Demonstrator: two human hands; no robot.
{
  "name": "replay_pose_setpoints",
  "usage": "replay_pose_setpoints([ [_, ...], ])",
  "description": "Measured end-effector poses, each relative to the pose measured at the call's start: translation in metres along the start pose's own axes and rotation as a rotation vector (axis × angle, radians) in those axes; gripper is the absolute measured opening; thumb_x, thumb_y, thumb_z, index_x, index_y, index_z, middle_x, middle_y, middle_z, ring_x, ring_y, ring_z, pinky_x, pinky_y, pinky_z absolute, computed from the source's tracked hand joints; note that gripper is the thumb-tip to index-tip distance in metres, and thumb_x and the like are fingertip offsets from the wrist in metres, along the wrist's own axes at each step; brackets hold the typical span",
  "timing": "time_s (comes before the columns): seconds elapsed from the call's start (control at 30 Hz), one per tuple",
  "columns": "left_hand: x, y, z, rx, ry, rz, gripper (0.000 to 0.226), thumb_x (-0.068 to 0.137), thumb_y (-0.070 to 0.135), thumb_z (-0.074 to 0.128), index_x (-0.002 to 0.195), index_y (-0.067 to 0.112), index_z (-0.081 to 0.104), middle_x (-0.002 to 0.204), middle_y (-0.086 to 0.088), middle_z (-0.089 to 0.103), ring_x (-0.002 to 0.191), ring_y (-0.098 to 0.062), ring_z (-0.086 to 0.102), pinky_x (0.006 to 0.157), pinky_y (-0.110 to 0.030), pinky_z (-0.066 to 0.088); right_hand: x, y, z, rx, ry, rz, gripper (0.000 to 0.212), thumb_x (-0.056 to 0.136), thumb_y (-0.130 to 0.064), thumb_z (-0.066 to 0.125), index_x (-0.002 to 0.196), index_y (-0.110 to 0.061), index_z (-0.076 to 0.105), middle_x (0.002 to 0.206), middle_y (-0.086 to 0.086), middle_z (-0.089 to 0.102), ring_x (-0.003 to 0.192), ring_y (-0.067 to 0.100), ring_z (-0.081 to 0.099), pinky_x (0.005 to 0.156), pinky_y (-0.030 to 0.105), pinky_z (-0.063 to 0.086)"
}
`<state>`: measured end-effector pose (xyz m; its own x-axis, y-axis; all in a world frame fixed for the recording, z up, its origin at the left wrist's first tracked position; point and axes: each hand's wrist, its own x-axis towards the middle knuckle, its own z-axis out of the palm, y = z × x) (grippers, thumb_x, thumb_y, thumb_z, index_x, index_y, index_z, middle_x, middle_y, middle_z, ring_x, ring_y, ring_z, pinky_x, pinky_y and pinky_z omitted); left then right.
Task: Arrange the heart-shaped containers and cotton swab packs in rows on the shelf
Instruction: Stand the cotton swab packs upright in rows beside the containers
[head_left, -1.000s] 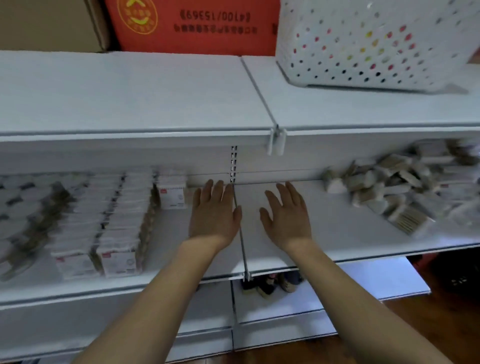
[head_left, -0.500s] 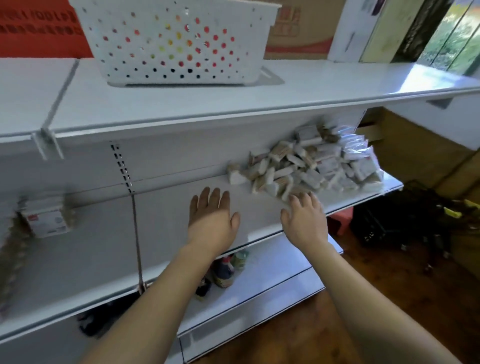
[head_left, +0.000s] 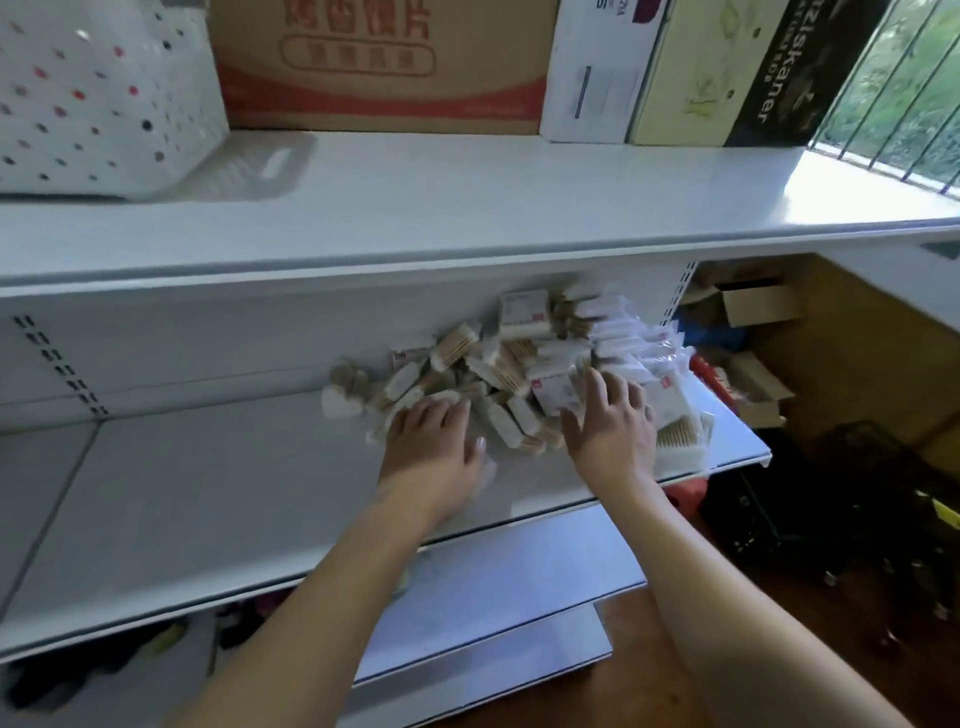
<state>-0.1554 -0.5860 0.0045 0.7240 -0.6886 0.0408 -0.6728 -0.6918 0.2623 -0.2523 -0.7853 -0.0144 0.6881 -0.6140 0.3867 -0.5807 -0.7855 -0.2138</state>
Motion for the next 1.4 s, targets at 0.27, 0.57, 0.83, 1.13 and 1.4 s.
replay_pose_setpoints([
  [0.27,0.024,0.043,-0.004,-0.138,0.007,-0.063,0.055,0.103,0.044,0.039,0.151,0.018,0.036,0.155,-0.003,0.039,0.143,-0.024,0.031,0.116,-0.037,0.028,0.021,0.004,0.012,0.188,0.074,0.021,0.023,0.089,-0.032,0.065,0.098,-0.011,0.063,0.101,0.009,0.062,0.096,0.032,0.056,0.073,0.039,0.044],
  [0.57,0.058,0.086,0.001,-0.779,0.092,-0.353,0.043,0.095,0.054,0.056,0.12,0.02,0.06,0.121,-0.003,0.067,0.108,-0.026,0.063,0.094,-0.038,0.05,0.014,0.015,-0.013,0.746,0.18,-0.112,0.013,0.089,-0.03,0.068,0.088,-0.017,0.07,0.077,-0.005,0.065,0.069,0.009,0.058,0.065,0.024,0.047],
  [0.83,0.047,0.044,-0.001,-0.807,0.242,-0.463,0.033,0.096,0.039,0.058,0.116,0.012,0.058,0.116,-0.009,0.067,0.106,-0.031,0.062,0.09,-0.039,0.049,0.029,0.007,0.006,0.093,-0.114,-0.159,0.044,0.092,-0.04,0.06,0.129,-0.018,0.05,0.12,0.006,0.054,0.109,0.028,0.054,0.066,0.035,0.045],
  [1.13,0.038,0.025,-0.009,-1.01,0.344,-0.491,0.021,0.097,0.031,0.056,0.107,0.013,0.055,0.103,-0.006,0.066,0.097,-0.028,0.063,0.085,-0.04,0.05,0.027,-0.021,-0.025,0.591,0.112,-0.034,0.02,0.088,-0.037,0.058,0.086,-0.018,0.061,0.086,0.0,0.058,0.074,0.018,0.053,0.06,0.029,0.032],
  [1.4,0.02,-0.004,-0.01,-1.331,0.232,-0.484,0.017,0.103,0.032,0.052,0.11,0.022,0.064,0.113,-0.008,0.072,0.093,-0.026,0.073,0.079,-0.05,0.062,0.03,-0.06,-0.011,1.01,-0.417,0.089,0.034,0.085,-0.035,0.064,0.068,-0.01,0.05,0.058,-0.001,0.051,0.057,0.018,0.045,0.059,0.033,0.034],
])
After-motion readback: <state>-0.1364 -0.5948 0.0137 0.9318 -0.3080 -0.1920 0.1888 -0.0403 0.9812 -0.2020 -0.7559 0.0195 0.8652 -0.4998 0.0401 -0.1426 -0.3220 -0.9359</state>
